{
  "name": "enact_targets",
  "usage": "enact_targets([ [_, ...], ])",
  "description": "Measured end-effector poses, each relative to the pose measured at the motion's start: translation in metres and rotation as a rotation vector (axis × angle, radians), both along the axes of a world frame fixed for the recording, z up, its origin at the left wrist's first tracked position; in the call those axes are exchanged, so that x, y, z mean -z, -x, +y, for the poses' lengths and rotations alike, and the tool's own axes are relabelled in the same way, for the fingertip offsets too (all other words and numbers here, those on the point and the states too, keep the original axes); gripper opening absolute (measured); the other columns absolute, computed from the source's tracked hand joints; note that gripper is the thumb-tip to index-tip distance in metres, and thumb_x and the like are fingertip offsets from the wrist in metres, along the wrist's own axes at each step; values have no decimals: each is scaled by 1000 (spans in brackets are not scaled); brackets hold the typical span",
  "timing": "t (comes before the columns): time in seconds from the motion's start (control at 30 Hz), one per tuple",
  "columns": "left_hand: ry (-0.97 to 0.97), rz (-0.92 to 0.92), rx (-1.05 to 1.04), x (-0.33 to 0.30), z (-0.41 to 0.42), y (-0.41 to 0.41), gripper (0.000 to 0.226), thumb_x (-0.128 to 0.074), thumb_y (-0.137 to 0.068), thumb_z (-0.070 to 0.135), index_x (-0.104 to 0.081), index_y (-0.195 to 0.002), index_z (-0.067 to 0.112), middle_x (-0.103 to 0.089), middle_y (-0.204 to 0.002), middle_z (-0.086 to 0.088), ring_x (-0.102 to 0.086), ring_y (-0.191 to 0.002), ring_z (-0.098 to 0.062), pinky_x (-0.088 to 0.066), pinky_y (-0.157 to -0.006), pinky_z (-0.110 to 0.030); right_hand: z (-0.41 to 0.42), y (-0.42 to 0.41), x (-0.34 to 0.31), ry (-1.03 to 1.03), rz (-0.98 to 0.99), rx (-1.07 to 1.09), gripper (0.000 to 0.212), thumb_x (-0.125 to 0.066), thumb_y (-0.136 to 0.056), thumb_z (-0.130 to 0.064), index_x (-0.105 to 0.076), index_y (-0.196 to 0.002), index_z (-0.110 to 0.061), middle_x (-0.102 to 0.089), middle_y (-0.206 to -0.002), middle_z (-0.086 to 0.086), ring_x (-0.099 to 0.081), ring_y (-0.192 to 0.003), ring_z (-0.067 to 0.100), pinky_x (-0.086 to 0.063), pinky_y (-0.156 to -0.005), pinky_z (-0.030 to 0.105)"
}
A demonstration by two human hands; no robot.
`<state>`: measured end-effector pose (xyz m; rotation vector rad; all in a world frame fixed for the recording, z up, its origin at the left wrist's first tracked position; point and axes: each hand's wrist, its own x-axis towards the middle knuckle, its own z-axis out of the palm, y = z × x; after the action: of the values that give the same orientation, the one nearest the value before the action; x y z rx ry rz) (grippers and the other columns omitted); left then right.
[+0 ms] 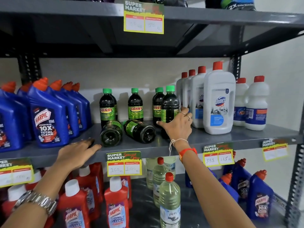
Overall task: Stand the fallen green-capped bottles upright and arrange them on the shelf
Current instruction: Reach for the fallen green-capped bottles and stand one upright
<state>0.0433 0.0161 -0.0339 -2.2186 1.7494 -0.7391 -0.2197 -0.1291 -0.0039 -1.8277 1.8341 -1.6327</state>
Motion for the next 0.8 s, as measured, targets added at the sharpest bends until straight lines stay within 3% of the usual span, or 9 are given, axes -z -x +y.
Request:
enact_targets([
  [0.17,21,70,-6,-3,2,4,53,-38,-94,24,-17,-143,34,-21,-154,-6,-36,-133,-26,-42,-99,-36,-9,12,-11,-72,-181,-237,90,-87,-58,-29,-32,-124,-2,-59,-119,17,-60,-110,34,-48,-89,38],
  [0.33,52,101,0,-1,2,4,50,-37,-95,26,-19,-141,36,-24,-153,-5,-36,-133,-25,-42,-98,-36,-25,26,-12,-256,-488,-599,78,-81,-66,-6,-33,-128,-4,-52,-127,16,-54,-103,21,-46,-95,32],
  [0.4,64,127,-9,-1,2,4,49,-36,-96,27,-20,-141,37,-26,-152,-4,-38,-132,-24,-43,-97,-36,-30,22,-10,-219,-422,-570,79,-84,-63,-17,-34,-123,-6,-51,-128,16,-53,-111,23,-45,-101,39],
  [0.47,55,110,-10,-2,3,5,51,-38,-95,26,-19,-141,36,-26,-152,-4,-38,-132,-24,-43,-97,-36,-28,15,-9,-159,-245,-432,92,-87,-56,-35,-35,-124,-4,-46,-130,16,-44,-124,29,-40,-106,42],
  [0.53,48,104,-7,-2,4,5,52,-39,-95,25,-19,-141,36,-26,-152,-5,-38,-131,-25,-43,-96,-37,-24,10,-8,-79,-137,-318,100,-88,-51,-44,-36,-125,-1,-46,-129,19,-43,-125,33,-40,-104,42],
  [0.67,49,115,-6,-3,4,6,50,-36,-95,26,-20,-141,37,-27,-151,-5,-38,-131,-25,-43,-96,-36,-32,17,-7,-94,-158,-348,87,-89,-51,-35,-41,-118,-6,-58,-119,12,-56,-111,28,-48,-95,40],
  [0.8,54,167,-7,-4,3,7,47,-28,-96,31,-22,-142,36,-24,-154,-4,-36,-133,-25,-40,-98,-37,-47,34,-9,-276,-385,-608,75,-85,-58,-13,-38,-117,-11,-58,-122,11,-58,-111,24,-49,-95,36],
])
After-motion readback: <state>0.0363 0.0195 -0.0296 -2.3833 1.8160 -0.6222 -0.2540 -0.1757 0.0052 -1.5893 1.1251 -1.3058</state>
